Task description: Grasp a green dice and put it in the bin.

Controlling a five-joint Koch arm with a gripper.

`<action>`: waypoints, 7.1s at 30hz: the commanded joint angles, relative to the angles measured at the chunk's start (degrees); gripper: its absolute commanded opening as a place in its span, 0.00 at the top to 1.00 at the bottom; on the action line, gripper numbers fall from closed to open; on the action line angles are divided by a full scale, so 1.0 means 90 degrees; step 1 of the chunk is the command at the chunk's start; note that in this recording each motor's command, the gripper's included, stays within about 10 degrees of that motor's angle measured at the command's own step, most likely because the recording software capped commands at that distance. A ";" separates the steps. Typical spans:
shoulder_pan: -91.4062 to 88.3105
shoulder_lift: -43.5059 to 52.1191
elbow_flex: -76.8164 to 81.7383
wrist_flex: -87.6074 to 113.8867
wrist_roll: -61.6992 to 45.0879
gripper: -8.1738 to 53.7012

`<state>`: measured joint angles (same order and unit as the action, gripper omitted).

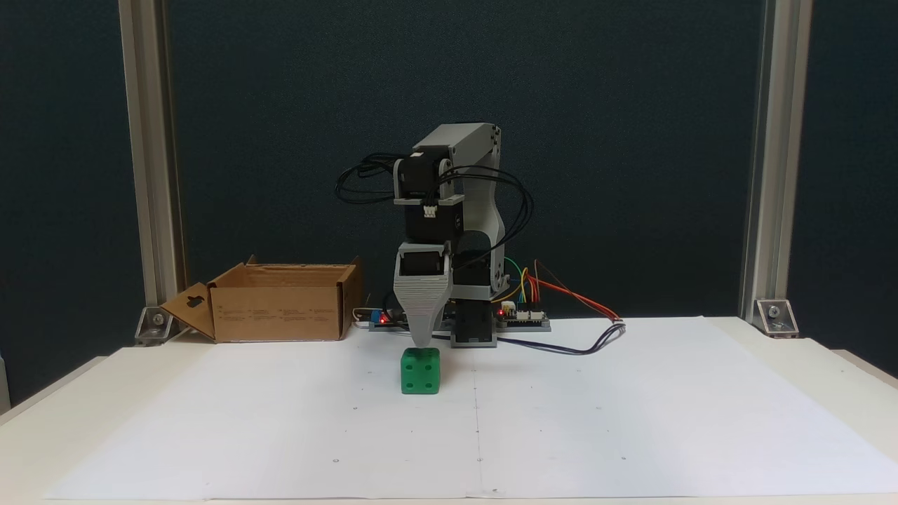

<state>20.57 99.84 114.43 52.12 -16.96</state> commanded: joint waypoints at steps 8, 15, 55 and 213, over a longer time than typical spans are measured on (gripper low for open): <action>0.0010 -0.0273 -0.0107 -0.0410 0.0234 0.14; 0.0020 -0.0420 -0.0039 -0.0488 0.0225 0.14; 0.0225 -0.1152 0.0430 -0.1758 -0.0313 0.16; -0.2393 0.3994 0.1709 -0.6931 0.1250 0.12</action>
<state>-0.97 129.46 131.13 -3.16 -7.91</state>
